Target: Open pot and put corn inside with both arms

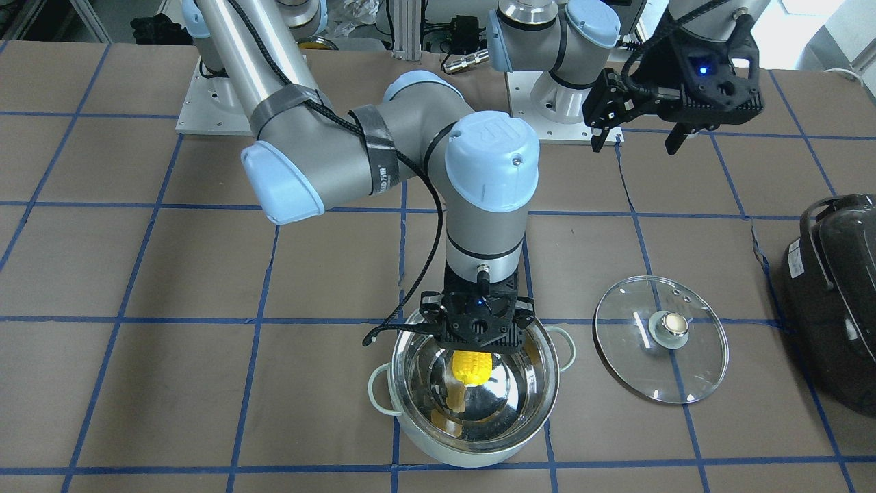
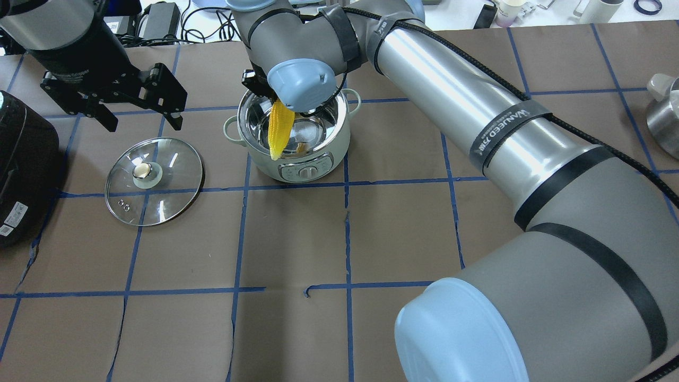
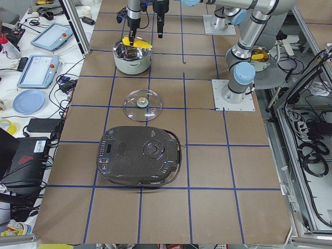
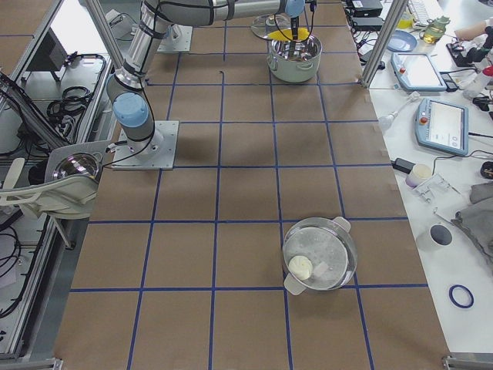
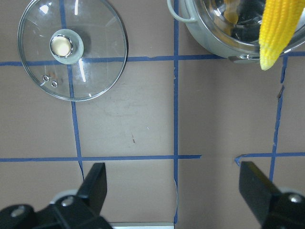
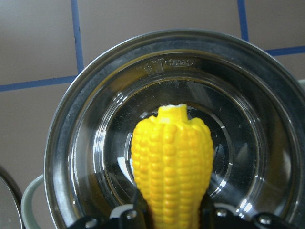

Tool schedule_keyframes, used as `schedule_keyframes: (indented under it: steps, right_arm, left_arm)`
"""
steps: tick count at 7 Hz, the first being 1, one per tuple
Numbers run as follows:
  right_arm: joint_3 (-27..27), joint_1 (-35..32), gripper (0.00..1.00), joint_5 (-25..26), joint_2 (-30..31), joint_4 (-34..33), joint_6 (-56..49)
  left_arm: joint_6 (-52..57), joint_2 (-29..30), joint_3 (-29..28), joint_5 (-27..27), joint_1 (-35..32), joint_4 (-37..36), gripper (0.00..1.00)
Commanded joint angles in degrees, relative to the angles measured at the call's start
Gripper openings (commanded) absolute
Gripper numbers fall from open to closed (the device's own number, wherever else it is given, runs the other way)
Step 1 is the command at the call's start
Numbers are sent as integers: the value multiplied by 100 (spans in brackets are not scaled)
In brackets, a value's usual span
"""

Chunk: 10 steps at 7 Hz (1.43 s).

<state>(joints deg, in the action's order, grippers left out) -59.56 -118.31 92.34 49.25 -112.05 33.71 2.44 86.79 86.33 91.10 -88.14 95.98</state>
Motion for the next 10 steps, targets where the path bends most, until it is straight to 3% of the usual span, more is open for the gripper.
schedule_keyframes:
  steps: [1,5,10]
  right_arm:
    - [-11,-16,12,3,-239,-229,-164]
    - [-231,-16,18,-6,-398,-527,-137]
    - [-126,1,20,3,-451,-896,-199]
  left_arm:
    - [-16,-39,33,4,-1,-114,100]
    - [1,-48,42,-22,-1,-132,100]
    - [-25,-56,287,-40,-10,-729,100]
